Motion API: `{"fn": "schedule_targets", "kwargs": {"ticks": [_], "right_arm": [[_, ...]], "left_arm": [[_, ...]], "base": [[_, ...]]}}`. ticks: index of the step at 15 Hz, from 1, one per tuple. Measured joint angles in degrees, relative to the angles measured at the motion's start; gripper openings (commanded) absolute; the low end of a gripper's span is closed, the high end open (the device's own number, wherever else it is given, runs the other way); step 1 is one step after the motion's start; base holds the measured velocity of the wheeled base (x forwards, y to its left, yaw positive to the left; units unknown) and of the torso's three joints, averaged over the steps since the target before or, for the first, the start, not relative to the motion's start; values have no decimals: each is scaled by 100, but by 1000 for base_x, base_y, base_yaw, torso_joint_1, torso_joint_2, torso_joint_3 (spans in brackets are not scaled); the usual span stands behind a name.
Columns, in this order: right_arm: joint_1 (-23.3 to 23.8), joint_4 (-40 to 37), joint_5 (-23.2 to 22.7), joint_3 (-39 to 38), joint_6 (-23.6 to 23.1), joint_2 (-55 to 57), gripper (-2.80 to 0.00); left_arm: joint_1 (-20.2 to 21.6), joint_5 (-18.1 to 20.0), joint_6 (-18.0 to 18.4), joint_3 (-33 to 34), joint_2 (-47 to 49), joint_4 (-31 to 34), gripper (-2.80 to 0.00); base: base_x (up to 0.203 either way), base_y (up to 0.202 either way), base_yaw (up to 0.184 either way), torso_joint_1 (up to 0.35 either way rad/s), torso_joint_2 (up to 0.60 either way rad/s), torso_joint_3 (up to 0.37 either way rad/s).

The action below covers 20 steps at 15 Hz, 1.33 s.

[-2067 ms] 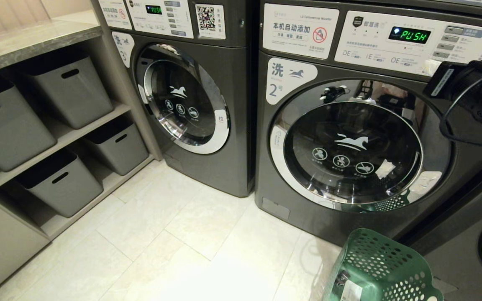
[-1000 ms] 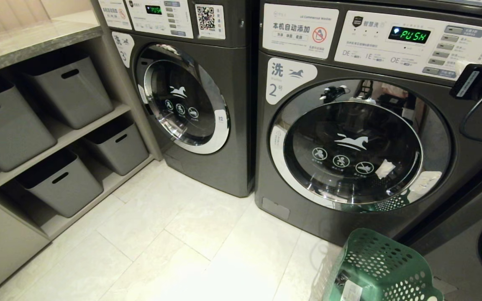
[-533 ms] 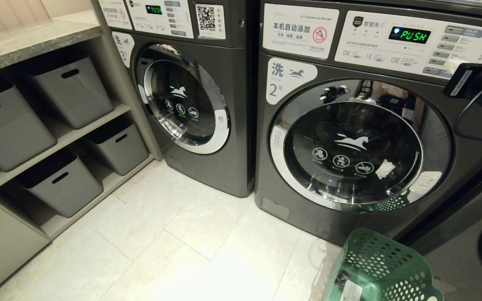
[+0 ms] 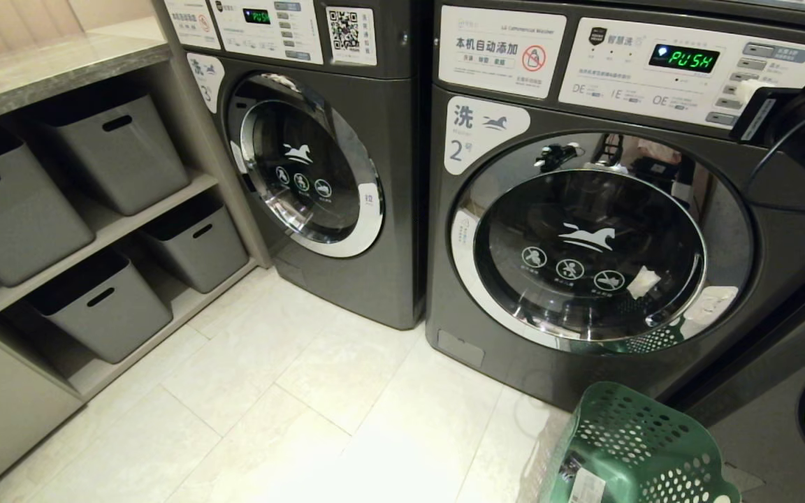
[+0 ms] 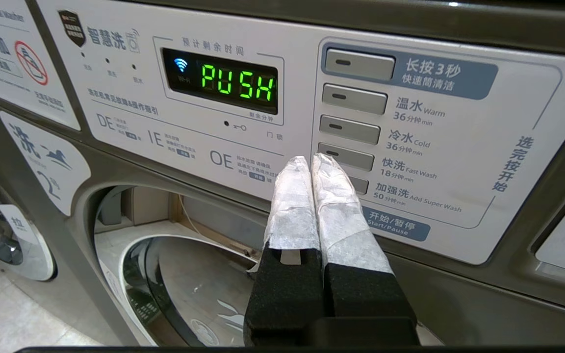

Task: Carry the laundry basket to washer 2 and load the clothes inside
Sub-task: Press the washing machine switch

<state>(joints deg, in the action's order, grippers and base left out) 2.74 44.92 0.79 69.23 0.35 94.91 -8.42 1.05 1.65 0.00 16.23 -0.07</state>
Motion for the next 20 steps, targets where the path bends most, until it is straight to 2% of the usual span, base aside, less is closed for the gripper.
{"fn": "schedule_targets", "kwargs": {"ticks": [20], "right_arm": [[183, -131, 26, 596, -40, 638, -280]], "left_arm": [[0, 0, 1, 0, 0, 0, -280]], "base": [[0, 0, 0, 0, 0, 0]]}}
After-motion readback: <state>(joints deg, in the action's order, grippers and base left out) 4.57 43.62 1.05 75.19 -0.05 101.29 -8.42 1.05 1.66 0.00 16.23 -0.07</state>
